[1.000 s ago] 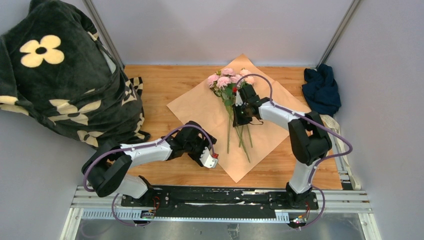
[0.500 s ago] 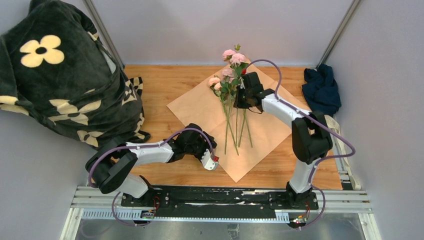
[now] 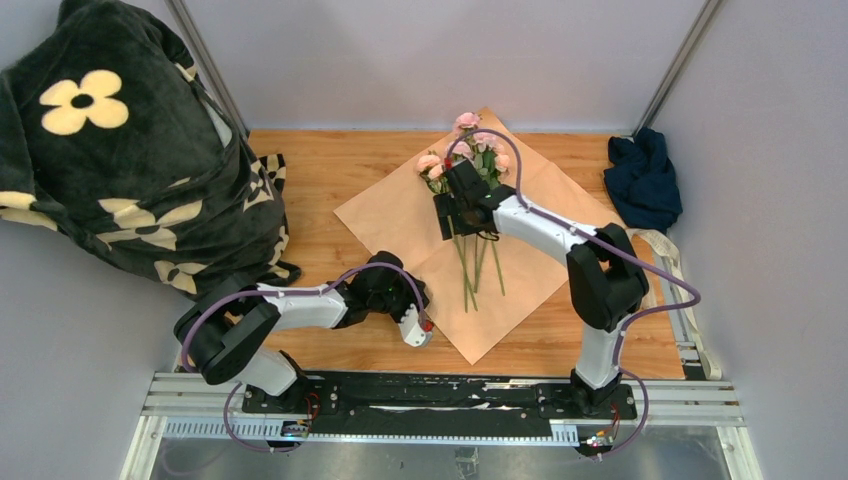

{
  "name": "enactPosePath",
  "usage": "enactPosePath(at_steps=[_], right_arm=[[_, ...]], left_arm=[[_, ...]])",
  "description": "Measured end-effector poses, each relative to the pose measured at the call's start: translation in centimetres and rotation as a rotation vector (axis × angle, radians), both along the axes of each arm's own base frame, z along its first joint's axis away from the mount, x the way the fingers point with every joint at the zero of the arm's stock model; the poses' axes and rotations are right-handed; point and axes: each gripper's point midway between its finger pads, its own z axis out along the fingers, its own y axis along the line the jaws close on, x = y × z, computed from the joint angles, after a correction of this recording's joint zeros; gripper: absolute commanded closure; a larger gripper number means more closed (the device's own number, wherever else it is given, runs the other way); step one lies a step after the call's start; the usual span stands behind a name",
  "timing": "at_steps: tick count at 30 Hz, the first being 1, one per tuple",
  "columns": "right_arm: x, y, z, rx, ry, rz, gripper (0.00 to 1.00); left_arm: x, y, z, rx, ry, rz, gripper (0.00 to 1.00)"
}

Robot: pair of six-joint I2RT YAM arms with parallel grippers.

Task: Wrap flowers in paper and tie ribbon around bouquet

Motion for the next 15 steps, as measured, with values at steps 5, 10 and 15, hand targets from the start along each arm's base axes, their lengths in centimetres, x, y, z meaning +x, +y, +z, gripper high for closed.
enactPosePath(at_steps=[5,10,15], right_arm=[[-1.1,1.5,-2.9,-0.054,0.037,0.076,0.26],[-0.9,-0.2,-6.0,-0.134,0.066,0.064,0.42],[0.1,-1.2,-6.0,-0.17,0.021,0.016,0.44]], left_arm=[[0.0,0.0,-0.4,0.004,0.01,0.0,0.75],[-0.4,0.2,-0.9,0.008,0.055,0.028,1.0],[-0.8,0.1,-1.1,0.005,0.083,0.055,1.0]])
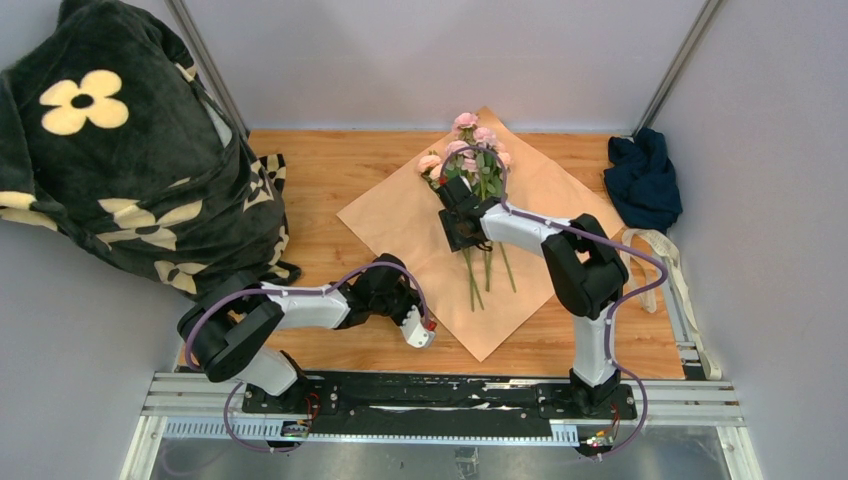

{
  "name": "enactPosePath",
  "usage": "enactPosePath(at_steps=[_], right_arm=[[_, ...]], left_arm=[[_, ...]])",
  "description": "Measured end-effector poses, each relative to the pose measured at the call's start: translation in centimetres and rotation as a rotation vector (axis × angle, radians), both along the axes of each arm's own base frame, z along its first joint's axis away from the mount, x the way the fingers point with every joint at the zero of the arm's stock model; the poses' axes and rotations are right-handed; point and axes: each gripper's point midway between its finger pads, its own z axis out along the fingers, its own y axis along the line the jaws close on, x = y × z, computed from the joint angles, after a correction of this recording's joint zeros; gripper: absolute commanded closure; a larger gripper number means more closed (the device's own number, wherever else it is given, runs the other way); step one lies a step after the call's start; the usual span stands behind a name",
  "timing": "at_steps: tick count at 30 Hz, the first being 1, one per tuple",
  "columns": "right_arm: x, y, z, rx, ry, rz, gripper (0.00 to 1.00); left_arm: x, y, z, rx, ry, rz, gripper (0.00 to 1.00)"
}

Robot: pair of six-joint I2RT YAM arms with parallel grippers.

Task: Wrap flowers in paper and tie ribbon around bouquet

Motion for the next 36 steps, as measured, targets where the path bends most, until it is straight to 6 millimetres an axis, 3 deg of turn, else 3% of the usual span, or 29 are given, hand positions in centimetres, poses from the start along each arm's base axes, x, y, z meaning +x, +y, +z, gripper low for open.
enactPosePath(at_steps=[1,4,5,13,17,23,26,29,31,33,34,36], right_arm=[[0.1,-0.1,0.0,0.001,-0.005,-0.006,0.43],[0.4,-0.7,0.2,-0.006,-0.009,-0.02,0.22],[0.5,-1.0,0.3,-0.009,-0.008,-0.017,0.2],[1.0,-2.4,3.0,0.005,-0.032,0.011,0.19],[1.1,-3.9,2.0,0.026,0.002,0.003,0.19],[0.2,-6.2,0.5,0.224,0.072,-0.002,0.19],[-0.9,-5.8,1.6,0.317,0.06,0.029,0.19],[-1.9,-4.5,4.0,0.412,0.02,0.082,0.19],[-2.2,-4.3,5.7,0.452,-0.016,0.097,0.28],[-1.9,-4.9,7.3,0.475,-0.06,0.076,0.56],[-1.5,-5.7,7.9,0.475,-0.084,0.046,0.76],[-0.3,-7.8,8.0,0.452,-0.112,-0.055,0.98]], left_arm=[[0.0,0.0,0.0,0.0,0.003,0.008,1.0],[0.1,0.1,0.0,-0.002,0.01,0.027,1.0],[0.1,0.2,0.0,-0.003,0.013,0.035,1.0],[-0.2,0.1,0.0,-0.009,0.033,0.05,1.0],[-0.5,-0.1,0.0,-0.009,0.034,0.042,1.0],[-0.5,-0.1,0.0,-0.008,0.033,0.038,1.0],[-0.6,-0.2,0.0,-0.008,0.032,0.035,1.0],[-0.8,-0.3,0.0,-0.007,0.031,0.027,1.0],[-0.8,-0.4,0.0,-0.007,0.03,0.026,1.0],[-0.9,-0.4,0.0,-0.006,0.03,0.024,1.0],[-0.9,-0.4,0.0,-0.006,0.03,0.024,1.0],[-0.9,-0.4,0.0,-0.006,0.029,0.022,1.0]])
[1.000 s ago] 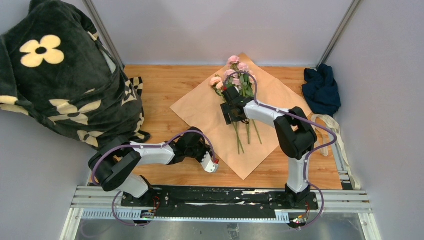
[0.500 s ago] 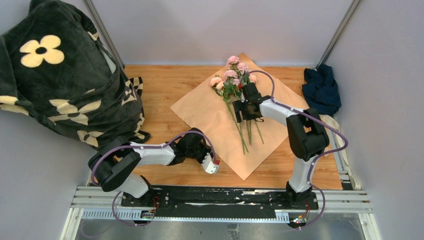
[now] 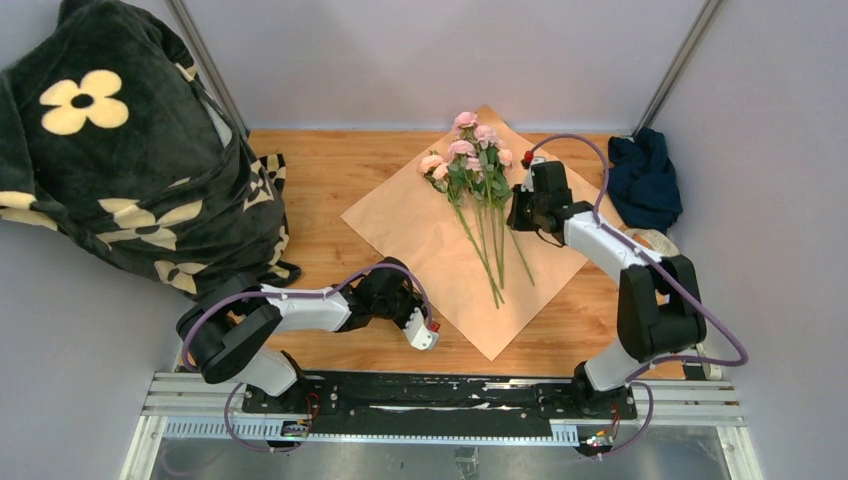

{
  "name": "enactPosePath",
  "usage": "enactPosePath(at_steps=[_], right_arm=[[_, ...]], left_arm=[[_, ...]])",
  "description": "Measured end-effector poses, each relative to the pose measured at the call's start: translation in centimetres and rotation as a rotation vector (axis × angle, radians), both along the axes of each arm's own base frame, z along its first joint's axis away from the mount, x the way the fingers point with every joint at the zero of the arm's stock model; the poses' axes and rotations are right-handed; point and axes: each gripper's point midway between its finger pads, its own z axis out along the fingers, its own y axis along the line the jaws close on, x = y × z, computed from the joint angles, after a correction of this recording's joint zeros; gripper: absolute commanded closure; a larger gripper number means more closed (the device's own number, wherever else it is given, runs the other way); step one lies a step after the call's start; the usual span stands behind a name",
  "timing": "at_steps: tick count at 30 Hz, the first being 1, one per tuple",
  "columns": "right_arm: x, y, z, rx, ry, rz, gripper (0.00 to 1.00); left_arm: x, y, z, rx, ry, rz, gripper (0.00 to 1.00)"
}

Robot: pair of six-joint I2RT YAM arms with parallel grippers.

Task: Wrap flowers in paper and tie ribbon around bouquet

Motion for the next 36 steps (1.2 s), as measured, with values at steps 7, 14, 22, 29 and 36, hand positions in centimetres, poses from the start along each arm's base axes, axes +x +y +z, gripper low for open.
enactPosePath(at_steps=[7,14,22,29,36], right_arm=[[2.4,-4.7,-7.9,-0.224,0.197,-0.173,1.0],[1.1,-2.5,-8.6,-0.264,0.21,-0.085,1.0],[-2.1,1.7,-7.4,-0.167,0.229,0.105,0.97],[-4.9,3.2,-2.0,-0.053,0.177,0.23,0.6],[-11.2,2.3,-0.3,0.006,0.255,0.23,0.44]], left_arm=[[-0.2,0.1,0.0,0.003,-0.008,-0.011,1.0],[-0.2,0.1,0.0,0.006,-0.018,-0.02,1.0],[-0.9,-0.4,0.1,0.003,-0.017,-0.035,0.79],[-3.1,-2.1,1.1,-0.035,-0.002,-0.092,0.34],[-6.3,-4.5,2.2,-0.094,0.066,-0.108,0.21]])
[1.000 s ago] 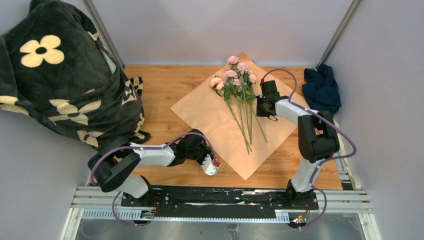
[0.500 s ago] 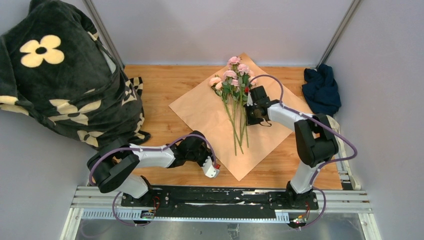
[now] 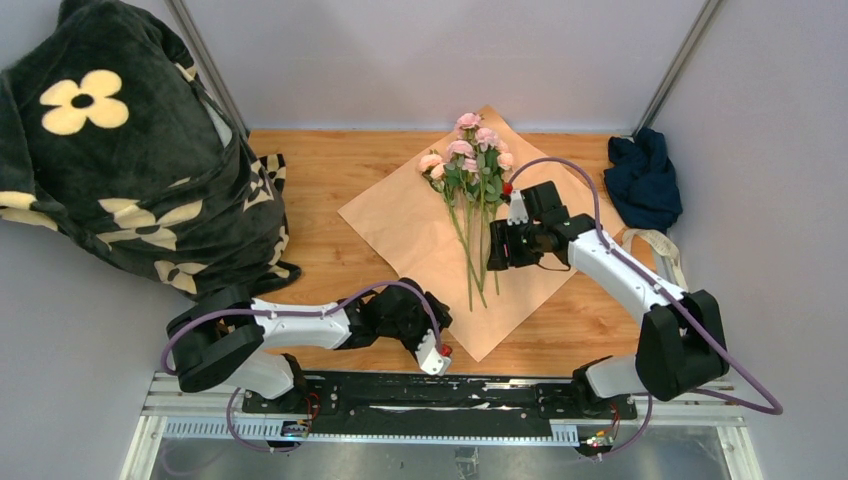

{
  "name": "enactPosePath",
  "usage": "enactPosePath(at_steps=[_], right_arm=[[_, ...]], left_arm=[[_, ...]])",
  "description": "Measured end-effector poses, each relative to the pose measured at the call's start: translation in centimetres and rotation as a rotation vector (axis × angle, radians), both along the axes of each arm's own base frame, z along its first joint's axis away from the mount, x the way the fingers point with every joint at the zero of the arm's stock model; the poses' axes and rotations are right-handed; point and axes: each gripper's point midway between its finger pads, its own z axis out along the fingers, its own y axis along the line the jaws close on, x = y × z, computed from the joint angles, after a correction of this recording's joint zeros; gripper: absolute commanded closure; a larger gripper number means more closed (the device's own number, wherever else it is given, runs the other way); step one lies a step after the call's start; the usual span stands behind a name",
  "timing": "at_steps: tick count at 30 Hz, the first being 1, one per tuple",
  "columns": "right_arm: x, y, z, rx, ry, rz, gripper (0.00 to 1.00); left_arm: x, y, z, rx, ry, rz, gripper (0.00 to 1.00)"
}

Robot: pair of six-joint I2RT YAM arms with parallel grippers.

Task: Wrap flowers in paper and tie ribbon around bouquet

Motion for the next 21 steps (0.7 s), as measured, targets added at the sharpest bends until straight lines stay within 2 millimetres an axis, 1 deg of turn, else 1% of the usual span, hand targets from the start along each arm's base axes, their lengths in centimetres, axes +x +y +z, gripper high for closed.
enactPosePath(at_steps=[2,3,6,7,8,10,13,17,21], right_arm=[[-1.1,-0.2,-0.9,0.011,0.06,-0.052,0.43],[-2.1,-0.5,-1.9,0.016,0.099,-0.084,0.41],[-6.7,-2.1,-5.0,0.006,0.224,-0.187,0.38],[-8.1,-2.6,-5.7,0.005,0.255,-0.221,0.37],[-9.2,-3.0,-6.2,0.008,0.278,-0.252,0.37],[-10.4,-3.4,-6.6,0.025,0.299,-0.299,0.36],[-11.2,-3.4,-7.0,0.049,0.327,-0.352,0.36],[-12.3,-3.3,-8.4,0.054,0.406,-0.4,0.35],[-12.3,-1.8,-8.4,0.124,0.469,-0.403,0.36]], left_arm=[[-0.8,-0.6,-0.1,-0.006,0.035,0.005,0.19],[-1.0,-0.9,-0.1,-0.009,0.044,0.011,0.18],[-1.0,-1.9,0.0,-0.018,0.056,0.031,0.17],[-1.1,-2.3,0.0,-0.023,0.059,0.041,0.17],[-1.0,-2.7,0.0,-0.029,0.059,0.052,0.17],[-0.9,-3.3,0.1,-0.041,0.058,0.069,0.17],[-0.6,-4.1,0.2,-0.057,0.053,0.095,0.17],[0.1,-5.0,0.2,-0.079,0.057,0.13,0.19],[0.2,-5.1,0.2,-0.088,0.065,0.152,0.2]])
